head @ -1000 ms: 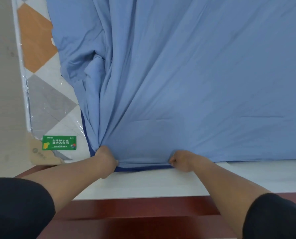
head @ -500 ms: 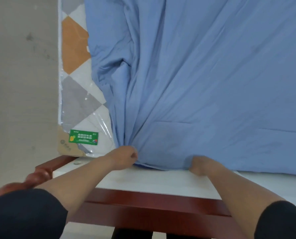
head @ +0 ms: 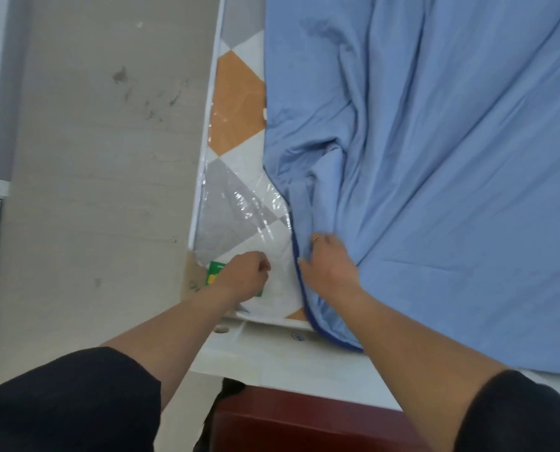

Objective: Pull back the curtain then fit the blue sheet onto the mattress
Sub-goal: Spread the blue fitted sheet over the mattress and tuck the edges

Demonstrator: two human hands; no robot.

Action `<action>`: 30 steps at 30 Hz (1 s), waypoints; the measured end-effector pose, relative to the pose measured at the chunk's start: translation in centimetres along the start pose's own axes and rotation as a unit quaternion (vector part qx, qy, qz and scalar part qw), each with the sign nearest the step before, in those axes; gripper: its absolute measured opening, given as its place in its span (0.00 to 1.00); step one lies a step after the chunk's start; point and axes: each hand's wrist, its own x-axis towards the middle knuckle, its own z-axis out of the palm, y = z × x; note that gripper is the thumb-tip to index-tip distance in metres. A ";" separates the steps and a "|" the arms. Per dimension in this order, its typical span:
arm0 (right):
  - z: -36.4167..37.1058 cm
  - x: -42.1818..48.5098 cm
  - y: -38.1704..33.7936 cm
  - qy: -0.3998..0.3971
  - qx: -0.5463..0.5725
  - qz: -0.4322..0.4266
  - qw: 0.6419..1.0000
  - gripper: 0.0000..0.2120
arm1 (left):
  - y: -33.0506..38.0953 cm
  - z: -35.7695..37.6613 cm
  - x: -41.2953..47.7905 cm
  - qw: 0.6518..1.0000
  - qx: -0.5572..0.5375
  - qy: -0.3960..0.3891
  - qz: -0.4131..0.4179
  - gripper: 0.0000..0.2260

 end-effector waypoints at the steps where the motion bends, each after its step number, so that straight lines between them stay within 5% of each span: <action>1: 0.7 0.8 -0.2 0.016 -0.039 0.037 0.998 0.24 | -0.2 0.0 0.1 1.000 -0.017 0.007 0.016 0.09; 3: 2.6 2.0 -0.9 0.052 -0.068 0.100 0.991 0.32 | -1.8 0.1 -0.1 0.998 -0.059 0.010 0.037 0.08; 7: 4.0 3.3 -1.5 0.102 -0.070 0.122 0.985 0.18 | -4.3 -0.7 -1.3 0.993 -0.092 -0.003 0.077 0.08; 10: 2.2 2.9 -2.1 0.098 0.134 0.131 0.977 0.05 | -4.9 -1.2 -1.3 0.992 -0.083 0.018 0.092 0.09; 15: -1.2 -1.6 -3.5 -0.041 0.315 0.097 0.943 0.11 | -0.9 -2.2 0.3 0.968 -0.161 0.100 0.163 0.30; 17: -1.2 -3.0 -3.1 -0.093 0.336 0.063 0.935 0.10 | 1.7 -2.9 1.3 0.954 -0.099 0.134 0.251 0.32; 21: -1.6 -4.0 -1.6 -0.090 0.399 0.071 0.910 0.03 | 4.1 -4.3 2.3 0.899 0.086 0.141 0.406 0.18; 24: -1.7 -4.4 0.0 -0.088 0.322 0.055 0.941 0.05 | 3.6 -5.8 2.1 0.901 0.186 0.088 0.383 0.16; 26: -1.0 -4.5 1.1 -0.132 0.167 0.037 0.976 0.08 | 2.9 -7.2 1.6 0.904 0.273 0.019 0.328 0.14; 28: 0.4 -4.7 1.7 -0.169 -0.022 0.026 0.985 0.12 | 1.7 -8.6 0.6 0.885 0.363 -0.051 0.288 0.11; 30: 2.0 -4.8 2.1 -0.168 -0.093 0.025 0.981 0.16 | 0.4 -9.8 -0.5 0.847 0.460 -0.094 0.251 0.03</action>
